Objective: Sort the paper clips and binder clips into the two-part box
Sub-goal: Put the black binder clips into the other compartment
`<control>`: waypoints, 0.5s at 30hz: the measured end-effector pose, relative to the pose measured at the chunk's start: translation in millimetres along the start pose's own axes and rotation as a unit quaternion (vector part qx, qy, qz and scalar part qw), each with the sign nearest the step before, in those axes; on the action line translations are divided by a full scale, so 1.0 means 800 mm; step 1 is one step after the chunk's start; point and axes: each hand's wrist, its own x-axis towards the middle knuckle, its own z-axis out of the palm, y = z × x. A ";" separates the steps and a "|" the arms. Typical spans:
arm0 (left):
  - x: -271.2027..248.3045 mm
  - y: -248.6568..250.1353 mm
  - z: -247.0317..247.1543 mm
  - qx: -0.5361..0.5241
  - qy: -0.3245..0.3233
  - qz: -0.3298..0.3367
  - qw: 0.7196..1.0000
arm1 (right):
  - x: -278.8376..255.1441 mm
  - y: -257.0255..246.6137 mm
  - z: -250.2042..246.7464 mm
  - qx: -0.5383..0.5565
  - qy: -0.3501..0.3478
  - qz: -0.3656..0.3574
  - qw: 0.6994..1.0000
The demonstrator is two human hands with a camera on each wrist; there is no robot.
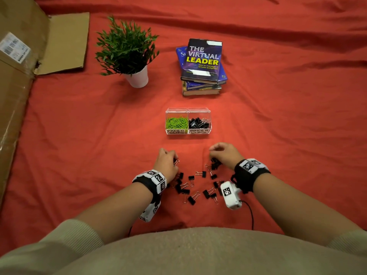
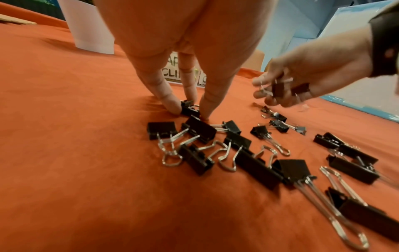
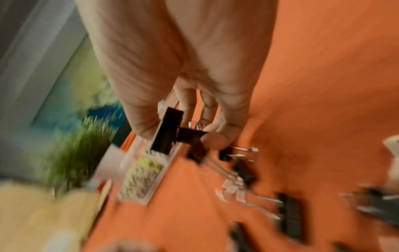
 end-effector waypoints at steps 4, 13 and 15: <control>0.000 0.001 -0.001 0.009 -0.008 0.002 1.000 | 0.014 -0.051 -0.017 0.194 -0.014 0.021 0.981; 0.003 -0.003 -0.004 0.005 -0.026 0.019 0.999 | 0.084 -0.115 0.003 -0.164 0.099 -0.194 0.962; 0.006 -0.003 -0.006 0.019 -0.029 0.030 0.999 | 0.089 -0.108 0.008 -0.254 0.085 -0.213 0.940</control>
